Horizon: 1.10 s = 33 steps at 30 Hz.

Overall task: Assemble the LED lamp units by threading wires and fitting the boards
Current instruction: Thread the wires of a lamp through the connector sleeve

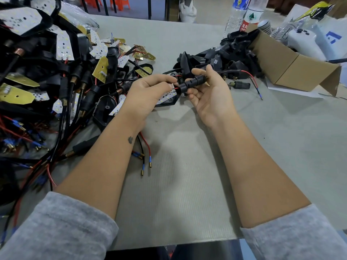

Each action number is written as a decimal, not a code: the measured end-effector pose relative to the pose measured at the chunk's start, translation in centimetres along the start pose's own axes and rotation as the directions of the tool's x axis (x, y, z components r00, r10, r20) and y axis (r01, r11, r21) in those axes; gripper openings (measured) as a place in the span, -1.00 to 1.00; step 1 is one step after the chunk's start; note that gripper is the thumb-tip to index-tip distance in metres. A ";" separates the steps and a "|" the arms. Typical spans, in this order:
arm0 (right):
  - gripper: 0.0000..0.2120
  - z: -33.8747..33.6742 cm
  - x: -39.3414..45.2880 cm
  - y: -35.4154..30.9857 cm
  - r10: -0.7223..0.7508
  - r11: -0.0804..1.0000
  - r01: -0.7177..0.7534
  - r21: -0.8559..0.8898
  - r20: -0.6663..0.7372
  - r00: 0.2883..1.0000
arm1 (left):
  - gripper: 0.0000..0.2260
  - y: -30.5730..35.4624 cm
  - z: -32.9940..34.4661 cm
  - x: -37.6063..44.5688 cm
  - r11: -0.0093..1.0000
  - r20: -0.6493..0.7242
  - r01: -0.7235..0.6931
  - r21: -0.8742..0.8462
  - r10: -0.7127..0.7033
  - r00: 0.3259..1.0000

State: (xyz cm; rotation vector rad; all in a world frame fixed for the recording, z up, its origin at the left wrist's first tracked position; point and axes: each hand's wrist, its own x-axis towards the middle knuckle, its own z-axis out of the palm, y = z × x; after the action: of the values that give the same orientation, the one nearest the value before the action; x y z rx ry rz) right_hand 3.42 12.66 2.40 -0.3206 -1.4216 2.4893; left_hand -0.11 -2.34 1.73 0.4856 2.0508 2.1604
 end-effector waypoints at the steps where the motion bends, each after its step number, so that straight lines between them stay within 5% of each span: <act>1: -0.67 0.0 0.0 0.0 0.005 1.000 -0.005 -0.003 0.008 1.000 | -0.87 0.0 0.0 0.0 1.000 -0.008 0.009 0.000 -0.009 1.000; 9: -0.93 0.9 -0.5 0.5 0.019 0.997 -0.013 -0.080 0.066 0.998 | -0.84 -0.3 0.3 0.2 0.999 -0.070 -0.047 -0.007 0.047 0.996; 20: -0.75 0.8 -0.4 1.1 -0.042 0.995 0.049 -0.089 0.079 0.996 | -0.69 -0.5 0.4 0.1 0.999 -0.164 -0.029 -0.034 0.023 0.986; 26: -0.74 0.3 0.4 0.9 -0.110 0.993 0.112 0.037 -0.042 0.993 | -0.91 0.2 0.9 0.2 0.993 -0.216 0.036 -0.109 -0.059 0.975; 33: -0.71 0.1 0.6 0.9 -0.127 0.986 0.140 0.094 -0.131 0.983 | -0.89 -0.2 1.0 -0.2 0.927 -0.245 -0.165 0.338 0.256 0.935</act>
State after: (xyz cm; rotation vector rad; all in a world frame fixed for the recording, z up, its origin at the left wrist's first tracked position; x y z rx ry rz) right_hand 2.71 12.27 1.61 -0.3421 -1.2197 2.3793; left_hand 0.34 -1.45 1.53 0.4725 2.6368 2.1315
